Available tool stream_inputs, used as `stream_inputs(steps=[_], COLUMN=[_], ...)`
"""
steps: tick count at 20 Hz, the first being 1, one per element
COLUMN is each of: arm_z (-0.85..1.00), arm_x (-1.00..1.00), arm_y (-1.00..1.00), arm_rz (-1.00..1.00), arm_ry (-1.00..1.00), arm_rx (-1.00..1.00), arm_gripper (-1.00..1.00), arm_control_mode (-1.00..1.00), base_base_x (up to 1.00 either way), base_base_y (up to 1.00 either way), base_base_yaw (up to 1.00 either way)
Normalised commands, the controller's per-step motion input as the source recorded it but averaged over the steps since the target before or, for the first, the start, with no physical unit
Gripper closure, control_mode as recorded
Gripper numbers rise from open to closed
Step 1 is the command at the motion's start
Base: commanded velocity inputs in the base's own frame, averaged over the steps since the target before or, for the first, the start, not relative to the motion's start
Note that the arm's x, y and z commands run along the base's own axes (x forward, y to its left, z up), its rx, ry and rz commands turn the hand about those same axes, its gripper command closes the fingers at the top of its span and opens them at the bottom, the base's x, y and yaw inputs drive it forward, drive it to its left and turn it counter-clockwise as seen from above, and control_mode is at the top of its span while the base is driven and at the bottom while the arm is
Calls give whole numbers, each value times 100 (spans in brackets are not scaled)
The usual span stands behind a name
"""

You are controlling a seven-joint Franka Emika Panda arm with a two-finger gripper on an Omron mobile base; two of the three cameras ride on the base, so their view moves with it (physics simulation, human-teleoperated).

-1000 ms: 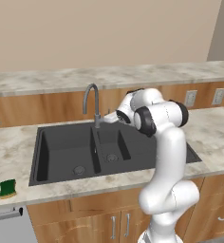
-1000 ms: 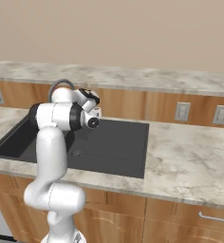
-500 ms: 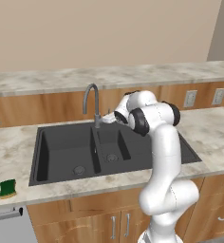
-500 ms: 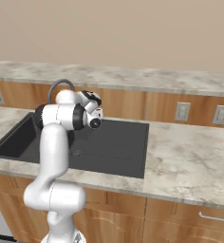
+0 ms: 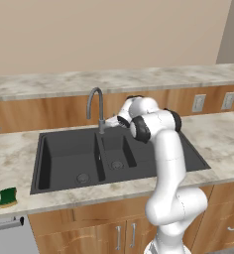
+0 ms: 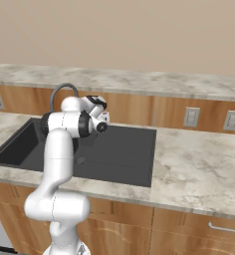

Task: Soak the sponge with water for a few seconds and then drop it inside the sink.

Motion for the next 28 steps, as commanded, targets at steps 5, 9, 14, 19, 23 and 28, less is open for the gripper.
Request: stream_inputs(steps=[5,9,14,19,23,28], arm_z=[-11,-19,-20,-31,-40,-41], arm_x=[37,26,18,0,0,2], arm_y=[0,0,0,0,-4,-34], arm_rz=[0,-1,-7,-14,-17,-7], arm_ry=[1,2,4,12,15,7], arm_rx=[0,0,0,0,0,0], arm_gripper=[-100,-100,-100,-100,-100,-100], arm_control_mode=[-100,-100,-100,-100,-100,-100], base_base_x=[0,0,0,0,0,0], base_base_y=[0,0,0,0,0,0], base_base_yaw=[0,0,0,0,0,0])
